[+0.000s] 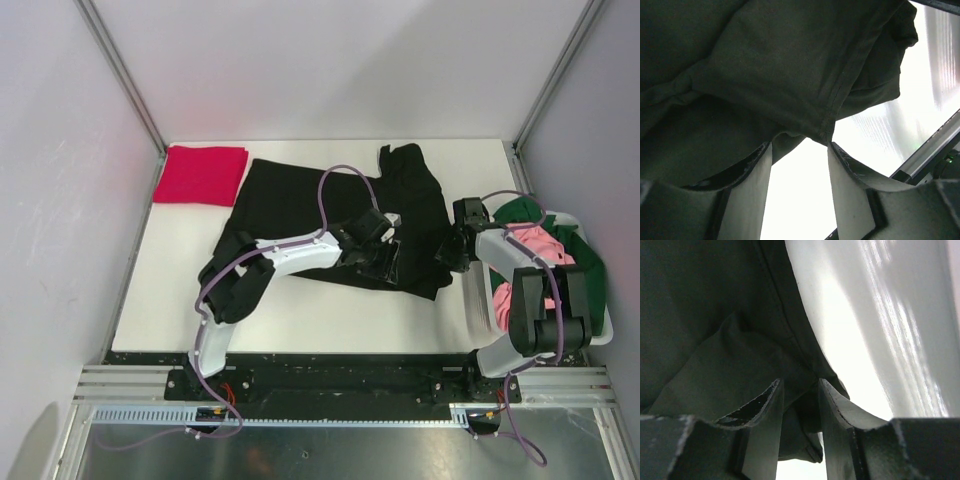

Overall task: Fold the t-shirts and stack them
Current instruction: Fold the flattened tshirt in 1/3 of the way

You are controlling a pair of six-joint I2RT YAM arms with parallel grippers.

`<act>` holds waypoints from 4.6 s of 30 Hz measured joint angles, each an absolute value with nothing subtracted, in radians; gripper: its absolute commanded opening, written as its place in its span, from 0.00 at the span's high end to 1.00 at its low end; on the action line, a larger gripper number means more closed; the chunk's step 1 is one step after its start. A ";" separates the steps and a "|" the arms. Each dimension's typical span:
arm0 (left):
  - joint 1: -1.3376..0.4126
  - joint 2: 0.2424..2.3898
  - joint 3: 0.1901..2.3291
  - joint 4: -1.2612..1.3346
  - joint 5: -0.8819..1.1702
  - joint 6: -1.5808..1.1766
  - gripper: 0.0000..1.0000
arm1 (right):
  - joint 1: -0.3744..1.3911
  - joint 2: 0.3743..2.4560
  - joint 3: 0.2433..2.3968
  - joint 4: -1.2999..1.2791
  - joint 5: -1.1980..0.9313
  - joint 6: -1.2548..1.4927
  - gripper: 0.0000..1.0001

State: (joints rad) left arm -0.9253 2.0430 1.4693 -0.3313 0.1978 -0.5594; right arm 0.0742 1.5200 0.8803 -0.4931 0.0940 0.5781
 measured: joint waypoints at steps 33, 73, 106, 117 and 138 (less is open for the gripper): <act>-0.949 2.087 1.520 -0.339 0.181 -0.568 0.59 | 0.109 1.551 0.881 -0.476 0.090 0.576 1.00; -0.918 2.095 1.548 -0.340 0.146 -0.604 0.95 | 0.119 1.531 0.994 -0.531 0.090 0.575 1.00; -0.766 2.226 1.700 -0.318 0.130 -0.639 0.95 | 0.109 1.840 1.282 -0.495 0.070 0.572 0.96; -0.739 2.226 1.700 -0.303 0.107 -0.646 0.95 | 0.096 1.842 1.309 -0.488 0.064 0.568 0.70; -0.681 2.272 1.724 -0.269 0.109 -0.671 0.53 | 0.193 1.718 1.274 -0.525 0.101 0.548 0.83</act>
